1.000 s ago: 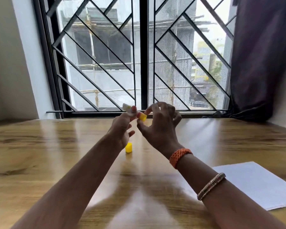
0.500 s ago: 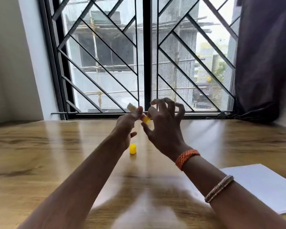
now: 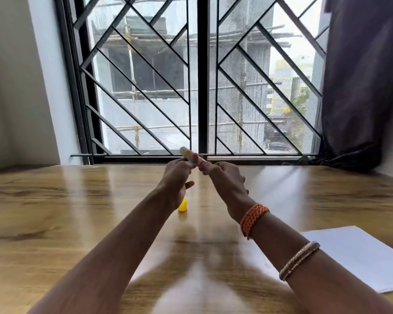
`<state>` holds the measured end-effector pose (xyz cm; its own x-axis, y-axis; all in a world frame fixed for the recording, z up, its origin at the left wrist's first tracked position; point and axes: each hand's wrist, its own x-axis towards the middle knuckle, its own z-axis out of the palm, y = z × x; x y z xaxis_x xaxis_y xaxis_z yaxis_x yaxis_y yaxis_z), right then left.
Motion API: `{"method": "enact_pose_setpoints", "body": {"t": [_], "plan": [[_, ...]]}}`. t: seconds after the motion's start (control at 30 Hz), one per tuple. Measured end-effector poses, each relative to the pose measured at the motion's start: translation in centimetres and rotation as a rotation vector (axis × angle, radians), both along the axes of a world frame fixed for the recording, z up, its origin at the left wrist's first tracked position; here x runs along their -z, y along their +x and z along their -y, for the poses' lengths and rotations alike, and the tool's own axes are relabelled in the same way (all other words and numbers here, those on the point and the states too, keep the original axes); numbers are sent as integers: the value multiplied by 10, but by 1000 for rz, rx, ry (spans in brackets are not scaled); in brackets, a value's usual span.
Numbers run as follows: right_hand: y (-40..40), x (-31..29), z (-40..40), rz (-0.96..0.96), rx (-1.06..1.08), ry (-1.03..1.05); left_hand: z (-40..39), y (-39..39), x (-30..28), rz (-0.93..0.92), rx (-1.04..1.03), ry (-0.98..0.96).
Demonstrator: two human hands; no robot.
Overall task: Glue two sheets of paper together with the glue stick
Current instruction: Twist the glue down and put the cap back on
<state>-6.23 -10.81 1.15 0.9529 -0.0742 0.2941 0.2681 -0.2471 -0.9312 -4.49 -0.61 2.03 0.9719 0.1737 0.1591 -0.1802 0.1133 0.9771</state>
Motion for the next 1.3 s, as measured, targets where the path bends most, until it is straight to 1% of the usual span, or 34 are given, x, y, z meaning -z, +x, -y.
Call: {"method": "enact_pose_setpoints", "body": {"t": [0.07, 0.23, 0.3, 0.33, 0.37, 0.43, 0.47, 0.5, 0.57, 0.63, 0.7, 0.73, 0.8, 0.87, 0.93, 1.0, 1.07, 1.1, 1.17, 1.3], "plan": [[-2, -1, -1, -14, 1, 66, -1, 0, 0, -3, -2, -2], [0, 1, -9, 2, 21, 10, -10, -1, -2, 24, -27, 28], [-1, 0, -11, 39, 29, -21, -11, -2, -3, 36, -19, 39], [-2, 0, -11, 99, 65, -80, -11, -2, -4, 31, -16, 46], [-2, -1, -10, 203, 136, -186, -11, -3, -4, 18, -12, 49], [-3, 0, -6, 494, 307, -473, -10, -5, -3, -10, -7, 33], [-4, 0, -5, 610, 357, -603, -10, -5, -3, -21, -8, 24], [-5, 0, -4, 663, 381, -702, -10, -5, -2, -28, -12, 22], [-8, -1, -3, 706, 408, -832, -10, -6, -2, -37, -18, 33], [-9, -3, -2, 809, 479, -966, -11, -6, -2, -43, -27, 55], [-10, -5, -2, 878, 528, -1059, -10, -5, -2, -48, -38, 76], [-11, -5, -2, 888, 535, -1067, -10, -5, -2, -50, -38, 77], [-10, -3, -2, 838, 527, -1003, -10, -6, -1, -56, -22, 58], [-8, -2, 0, 654, 444, -856, -8, -6, -2, -61, -1, 25], [-3, -2, 4, 433, 305, -640, -7, -6, -3, -55, 6, -4], [1, -5, 7, 220, 88, -368, -7, -5, -4, -42, 2, -25], [2, -5, 8, 91, -82, -108, -7, -5, -4, -41, 6, -23], [3, -5, 8, 49, -112, -32, -7, -4, -4, -39, 17, -20], [4, -5, 8, 14, -122, 36, -6, -4, -4, -29, 42, -6], [9, -4, 10, 60, -117, 24, -8, -7, -6, 6, 40, 16]]}}
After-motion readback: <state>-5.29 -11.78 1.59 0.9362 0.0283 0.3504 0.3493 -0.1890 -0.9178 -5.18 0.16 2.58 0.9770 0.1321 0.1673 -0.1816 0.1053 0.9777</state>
